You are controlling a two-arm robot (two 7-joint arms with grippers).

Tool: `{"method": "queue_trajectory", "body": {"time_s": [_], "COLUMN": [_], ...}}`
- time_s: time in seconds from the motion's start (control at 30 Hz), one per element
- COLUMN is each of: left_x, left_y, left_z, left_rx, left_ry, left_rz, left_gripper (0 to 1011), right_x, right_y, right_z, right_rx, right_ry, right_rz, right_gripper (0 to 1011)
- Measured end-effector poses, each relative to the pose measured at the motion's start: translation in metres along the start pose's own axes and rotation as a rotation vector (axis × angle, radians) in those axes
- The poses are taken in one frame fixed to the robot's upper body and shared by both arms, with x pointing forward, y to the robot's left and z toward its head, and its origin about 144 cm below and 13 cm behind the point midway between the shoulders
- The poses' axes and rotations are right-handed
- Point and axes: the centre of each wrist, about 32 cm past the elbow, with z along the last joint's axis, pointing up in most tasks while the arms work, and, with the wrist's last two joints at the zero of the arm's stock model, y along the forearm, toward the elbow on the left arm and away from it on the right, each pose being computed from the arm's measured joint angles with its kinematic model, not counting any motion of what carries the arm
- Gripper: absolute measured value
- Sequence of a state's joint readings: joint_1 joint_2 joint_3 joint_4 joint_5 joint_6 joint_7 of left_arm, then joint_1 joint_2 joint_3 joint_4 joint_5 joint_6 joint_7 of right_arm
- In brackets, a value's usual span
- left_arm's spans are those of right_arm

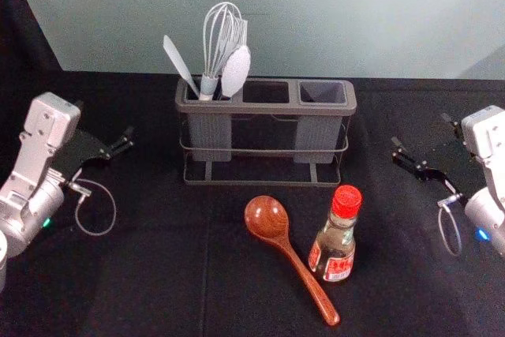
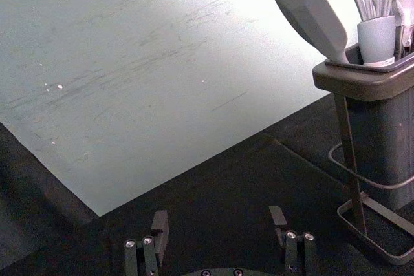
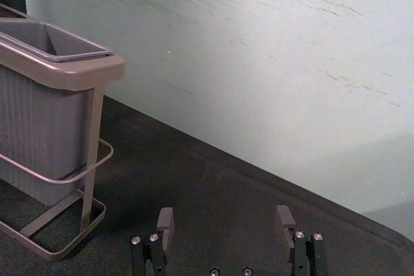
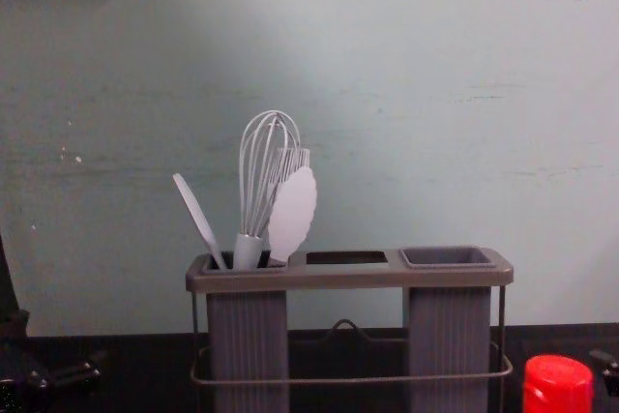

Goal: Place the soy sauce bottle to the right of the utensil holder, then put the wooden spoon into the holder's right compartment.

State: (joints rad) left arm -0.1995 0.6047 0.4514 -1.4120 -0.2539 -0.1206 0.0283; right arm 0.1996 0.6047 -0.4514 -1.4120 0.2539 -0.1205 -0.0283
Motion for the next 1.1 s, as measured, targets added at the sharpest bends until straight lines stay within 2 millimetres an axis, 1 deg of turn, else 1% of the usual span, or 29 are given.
{"method": "queue_trajectory", "body": {"time_s": [1.1], "left_x": [0.0], "left_y": [0.0], "left_z": [0.0], "left_rx": [0.0], "left_ry": [0.0], "left_rz": [0.0], "left_gripper": [1011], "right_x": [0.0], "right_y": [0.0], "right_z": [0.0], "right_rx": [0.0], "right_ry": [0.0], "right_rz": [0.0], "right_gripper": [1002]}}
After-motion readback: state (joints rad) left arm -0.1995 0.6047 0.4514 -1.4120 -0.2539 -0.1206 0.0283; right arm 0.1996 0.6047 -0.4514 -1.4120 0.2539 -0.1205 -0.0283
